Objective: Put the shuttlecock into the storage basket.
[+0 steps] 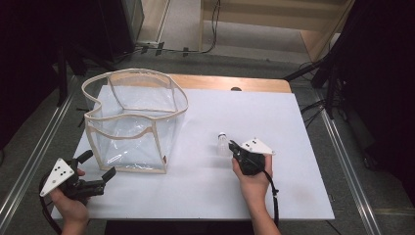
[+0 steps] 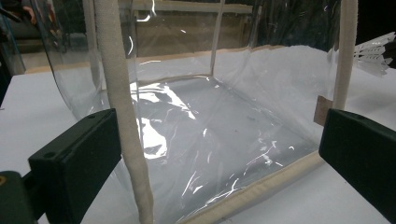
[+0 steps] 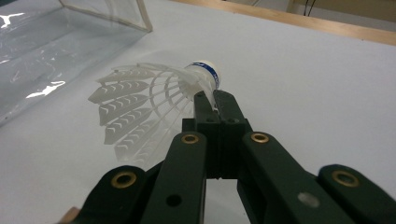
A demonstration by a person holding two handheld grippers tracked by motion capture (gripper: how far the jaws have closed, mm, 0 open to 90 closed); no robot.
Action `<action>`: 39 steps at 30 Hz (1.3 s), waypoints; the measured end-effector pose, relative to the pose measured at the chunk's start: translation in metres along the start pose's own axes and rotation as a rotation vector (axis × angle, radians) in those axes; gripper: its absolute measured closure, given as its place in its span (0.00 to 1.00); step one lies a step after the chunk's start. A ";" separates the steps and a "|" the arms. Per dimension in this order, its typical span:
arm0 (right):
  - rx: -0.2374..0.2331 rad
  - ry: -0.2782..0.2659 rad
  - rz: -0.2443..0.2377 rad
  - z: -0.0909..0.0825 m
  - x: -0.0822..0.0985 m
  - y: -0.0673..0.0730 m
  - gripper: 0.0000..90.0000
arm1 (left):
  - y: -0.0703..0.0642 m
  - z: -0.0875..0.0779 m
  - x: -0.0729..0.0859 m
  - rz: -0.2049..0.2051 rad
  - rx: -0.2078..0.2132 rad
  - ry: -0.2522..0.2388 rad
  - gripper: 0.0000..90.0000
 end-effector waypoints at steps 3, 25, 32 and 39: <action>-0.008 -0.011 -0.003 -0.002 -0.006 0.001 0.97 | 0.000 0.000 0.000 0.000 0.000 -0.001 0.00; -0.037 -0.023 -0.031 -0.003 -0.035 0.009 0.97 | 0.000 0.000 0.000 0.003 0.000 -0.001 0.00; -0.057 -0.029 -0.036 -0.003 -0.044 0.013 0.97 | 0.000 0.000 0.000 0.000 0.000 -0.002 0.00; -0.071 -0.031 -0.038 -0.003 -0.051 0.016 0.97 | 0.000 0.000 0.000 0.001 0.000 0.000 0.00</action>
Point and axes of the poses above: each handheld gripper's, and its own axes: z roughly forward along the jaws, x roughly out of its underside, y roughly to its left, the point moved 9 cm from there along z, roughly forward along the jaws, and after that the axes turned 12 degrees about z, right-handed, at the moved point
